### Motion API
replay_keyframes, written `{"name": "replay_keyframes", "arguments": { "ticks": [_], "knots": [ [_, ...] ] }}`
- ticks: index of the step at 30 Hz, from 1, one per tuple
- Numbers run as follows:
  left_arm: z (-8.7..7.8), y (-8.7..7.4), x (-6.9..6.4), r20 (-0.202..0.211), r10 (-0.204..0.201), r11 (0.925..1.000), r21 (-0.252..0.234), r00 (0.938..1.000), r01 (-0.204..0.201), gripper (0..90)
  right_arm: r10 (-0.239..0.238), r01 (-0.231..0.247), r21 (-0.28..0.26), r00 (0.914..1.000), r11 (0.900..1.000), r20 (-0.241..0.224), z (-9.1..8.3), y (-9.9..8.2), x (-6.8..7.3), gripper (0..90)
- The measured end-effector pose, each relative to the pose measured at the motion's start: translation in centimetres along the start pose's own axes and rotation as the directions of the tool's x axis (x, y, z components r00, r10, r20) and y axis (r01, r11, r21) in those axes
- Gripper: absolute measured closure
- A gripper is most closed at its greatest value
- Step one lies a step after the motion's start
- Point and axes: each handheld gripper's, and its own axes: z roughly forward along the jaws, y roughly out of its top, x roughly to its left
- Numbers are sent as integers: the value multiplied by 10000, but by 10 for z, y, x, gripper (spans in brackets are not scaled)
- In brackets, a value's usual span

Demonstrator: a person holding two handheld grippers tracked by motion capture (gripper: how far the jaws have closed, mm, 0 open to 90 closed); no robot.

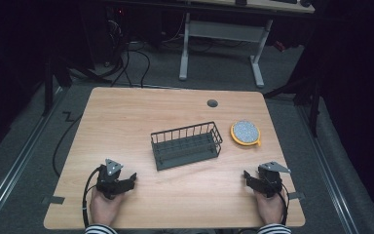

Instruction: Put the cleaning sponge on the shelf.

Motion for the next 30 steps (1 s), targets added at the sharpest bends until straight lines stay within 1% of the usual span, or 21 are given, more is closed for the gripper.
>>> {"name": "replay_keyframes", "arguments": {
  "ticks": [14, 17, 19, 21, 23, 25, 26, 28, 30],
  "knots": [
    [0, 0, 0, 5, 6, 10000, 2, 10000, -6, 243, -21, 21, -3, 10000, 10000, -16, 0, 0, 0, 368],
    [0, 0, 0, 52, -5, 10000, 0, 10000, 5, 240, -23, 23, -4, 10000, 10000, -35, 0, 0, 0, 371],
    [0, 0, 1, 162, 14, 10000, -35, 9999, -14, 256, -45, 45, -20, 10000, 10000, -56, 0, 0, -1, 372],
    [0, 0, 0, 107, 102, 9999, -4, 9999, -102, 260, -38, 38, -17, 10000, 10000, -77, 0, 0, -1, 372],
    [0, 0, 0, 107, 82, 10000, -16, 9999, -82, 261, -92, 92, -21, 9999, 10000, -84, 1, 1, -1, 372],
    [0, 0, 0, 95, 77, 10000, -14, 9999, -77, 261, -30, 30, -8, 10000, 10000, -86, 0, 0, -1, 373],
    [0, 1, -1, 77, 51, 10000, -15, 10000, -51, 261, -90, 90, -27, 9999, 10000, -83, 1, 1, -1, 374],
    [1, 2, -1, 153, 94, 10000, 29, 9998, -95, 242, 14, -13, 128, 10000, 9999, -25, 1, 2, 0, 362],
    [2, 2, -1, 177, 182, 9998, 78, 9997, -183, 220, 70, -66, 341, 9999, 9994, -108, 1, 5, 0, 329]
  ]
}}
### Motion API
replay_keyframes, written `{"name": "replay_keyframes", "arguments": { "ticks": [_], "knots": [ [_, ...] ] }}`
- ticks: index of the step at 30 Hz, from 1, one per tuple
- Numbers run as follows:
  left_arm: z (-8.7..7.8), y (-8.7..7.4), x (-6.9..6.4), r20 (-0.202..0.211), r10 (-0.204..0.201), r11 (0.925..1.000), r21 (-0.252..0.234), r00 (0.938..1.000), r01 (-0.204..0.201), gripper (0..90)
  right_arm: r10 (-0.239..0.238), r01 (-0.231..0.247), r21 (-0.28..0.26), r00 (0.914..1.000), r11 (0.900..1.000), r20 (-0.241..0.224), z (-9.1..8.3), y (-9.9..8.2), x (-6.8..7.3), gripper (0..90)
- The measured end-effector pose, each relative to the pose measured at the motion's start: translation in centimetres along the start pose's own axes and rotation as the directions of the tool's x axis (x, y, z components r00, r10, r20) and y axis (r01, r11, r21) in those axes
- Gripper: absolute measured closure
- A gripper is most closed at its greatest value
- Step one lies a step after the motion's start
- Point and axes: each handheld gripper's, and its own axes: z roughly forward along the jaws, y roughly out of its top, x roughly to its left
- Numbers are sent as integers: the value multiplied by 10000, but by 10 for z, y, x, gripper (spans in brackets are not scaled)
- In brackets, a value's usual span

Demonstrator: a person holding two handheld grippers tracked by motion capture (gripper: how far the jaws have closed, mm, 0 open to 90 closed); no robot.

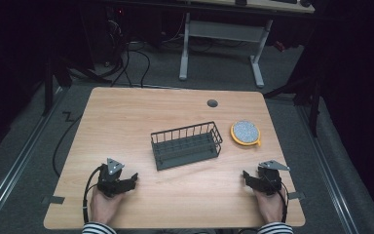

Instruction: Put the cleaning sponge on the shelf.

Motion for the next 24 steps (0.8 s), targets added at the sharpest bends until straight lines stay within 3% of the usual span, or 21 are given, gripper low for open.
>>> {"name": "replay_keyframes", "arguments": {
  "ticks": [2, 5, 10, 11, 13, 20, 24],
  "knots": [
    [0, 1, 0, 33, 32, 10000, 51, 10000, -33, 219, 102, -101, 105, 9999, 9999, -92, 0, 1, 0, 333],
    [0, 3, 0, 136, 50, 9997, 219, 9999, -53, 236, 252, -248, 78, 9980, 9997, -584, -4, 5, -1, 381],
    [-3, 10, -7, 574, 194, 9997, 118, 9982, -201, 258, 28, -67, -365, 9944, 9993, -1058, -12, 12, 2, 449],
    [-5, 14, -12, 821, 224, 9997, 5, 9964, -225, 270, -225, 127, -795, 9920, 9968, -1239, -15, 17, 5, 492],
    [-6, 19, -16, 1045, 261, 9997, -7, 9942, -261, 282, -327, 184, -1076, 9906, 9940, -1328, -17, 23, 10, 508],
    [-6, 32, -36, 1373, 844, 9964, -66, 9869, -843, 306, -884, 699, -978, 9758, 9928, -2000, -8, 43, 25, 564],
    [-2, 38, -45, 1598, 941, 9954, 32, 9827, -959, 333, -972, 795, -841, 9677, 9933, -2328, 1, 50, 31, 582]
  ]
}}
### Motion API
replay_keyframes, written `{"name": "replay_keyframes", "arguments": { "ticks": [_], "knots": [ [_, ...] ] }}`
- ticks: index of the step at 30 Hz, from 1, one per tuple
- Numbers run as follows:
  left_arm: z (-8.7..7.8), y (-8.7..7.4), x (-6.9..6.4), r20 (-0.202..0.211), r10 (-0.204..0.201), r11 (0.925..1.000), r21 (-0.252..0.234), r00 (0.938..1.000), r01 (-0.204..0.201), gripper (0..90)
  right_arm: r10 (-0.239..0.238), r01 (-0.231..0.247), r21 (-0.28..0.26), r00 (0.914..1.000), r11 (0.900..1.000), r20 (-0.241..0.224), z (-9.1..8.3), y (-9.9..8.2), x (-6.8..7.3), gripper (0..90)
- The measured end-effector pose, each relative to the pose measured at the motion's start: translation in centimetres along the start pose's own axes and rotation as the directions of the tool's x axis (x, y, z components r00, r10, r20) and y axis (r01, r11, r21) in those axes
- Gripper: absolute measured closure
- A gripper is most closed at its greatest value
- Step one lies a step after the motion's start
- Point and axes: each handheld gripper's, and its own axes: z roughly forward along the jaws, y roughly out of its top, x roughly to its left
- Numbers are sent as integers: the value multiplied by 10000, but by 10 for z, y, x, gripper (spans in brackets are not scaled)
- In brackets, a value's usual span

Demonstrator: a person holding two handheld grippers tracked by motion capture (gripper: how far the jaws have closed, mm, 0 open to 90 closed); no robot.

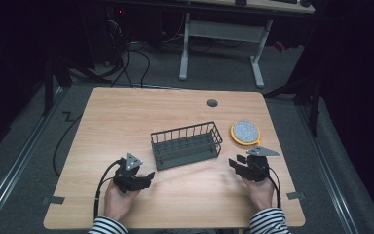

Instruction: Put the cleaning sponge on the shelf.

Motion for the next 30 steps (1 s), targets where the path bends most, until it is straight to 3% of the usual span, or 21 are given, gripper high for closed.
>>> {"name": "replay_keyframes", "arguments": {
  "ticks": [8, 15, 19, 30],
  "knots": [
    [11, 13, -9, -166, -138, 9999, -84, 9998, 136, 374, -17, 19, 40, 9994, 10000, -350, 21, 12, 8, 621],
    [20, 19, -11, -62, -219, 9996, -184, 9997, 218, 429, -144, 149, 132, 9990, 9998, -418, 36, 21, 12, 647],
    [23, 20, -10, 12, -386, 9991, -188, 9993, 386, 492, -207, 218, 230, 9988, 9995, -442, 44, 23, 15, 676],
    [26, 20, -11, 129, -271, 9995, -135, 9995, 273, 737, -178, 196, 407, 9988, 9990, -453, 52, 25, 12, 794]
  ]
}}
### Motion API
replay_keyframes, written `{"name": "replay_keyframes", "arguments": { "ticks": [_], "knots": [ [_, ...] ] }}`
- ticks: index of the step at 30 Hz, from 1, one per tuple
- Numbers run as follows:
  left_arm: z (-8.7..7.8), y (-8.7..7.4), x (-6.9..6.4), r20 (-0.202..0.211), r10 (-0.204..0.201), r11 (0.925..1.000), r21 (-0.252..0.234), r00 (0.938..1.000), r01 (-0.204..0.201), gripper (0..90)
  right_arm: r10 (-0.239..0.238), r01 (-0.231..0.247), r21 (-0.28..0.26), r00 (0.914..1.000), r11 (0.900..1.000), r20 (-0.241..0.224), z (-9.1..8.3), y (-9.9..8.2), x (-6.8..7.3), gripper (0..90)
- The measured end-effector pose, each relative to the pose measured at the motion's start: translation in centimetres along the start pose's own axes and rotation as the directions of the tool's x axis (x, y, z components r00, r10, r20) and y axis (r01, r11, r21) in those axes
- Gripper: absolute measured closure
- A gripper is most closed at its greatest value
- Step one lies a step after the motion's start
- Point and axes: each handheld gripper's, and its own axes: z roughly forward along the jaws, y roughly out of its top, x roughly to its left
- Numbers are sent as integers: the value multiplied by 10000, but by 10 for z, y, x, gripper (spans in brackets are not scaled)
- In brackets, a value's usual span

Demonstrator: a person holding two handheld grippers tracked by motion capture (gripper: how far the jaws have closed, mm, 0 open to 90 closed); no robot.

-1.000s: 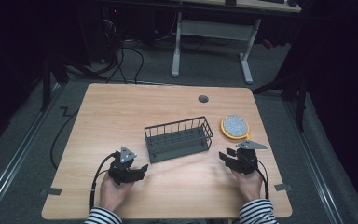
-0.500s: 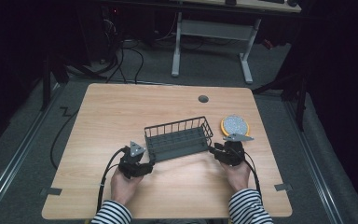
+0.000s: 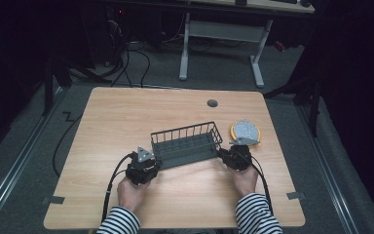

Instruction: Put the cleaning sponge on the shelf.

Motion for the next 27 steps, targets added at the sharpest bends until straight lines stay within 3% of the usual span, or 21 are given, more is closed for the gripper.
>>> {"name": "replay_keyframes", "arguments": {
  "ticks": [8, 23, 27],
  "knots": [
    [2, 0, -1, 153, 102, 9999, 70, 9998, -103, 846, -51, 51, -20, 10000, 10000, 13, -1, 0, -1, 845],
    [4, 1, 1, 137, 186, 9998, 24, 9997, -186, 858, -304, 305, 38, 9995, 9995, -73, -4, -4, -2, 866],
    [8, 8, 1, 136, 313, 9993, 194, 9994, -316, 861, -342, 342, 3, 9994, 9994, -103, -10, -9, -3, 866]
  ]
}}
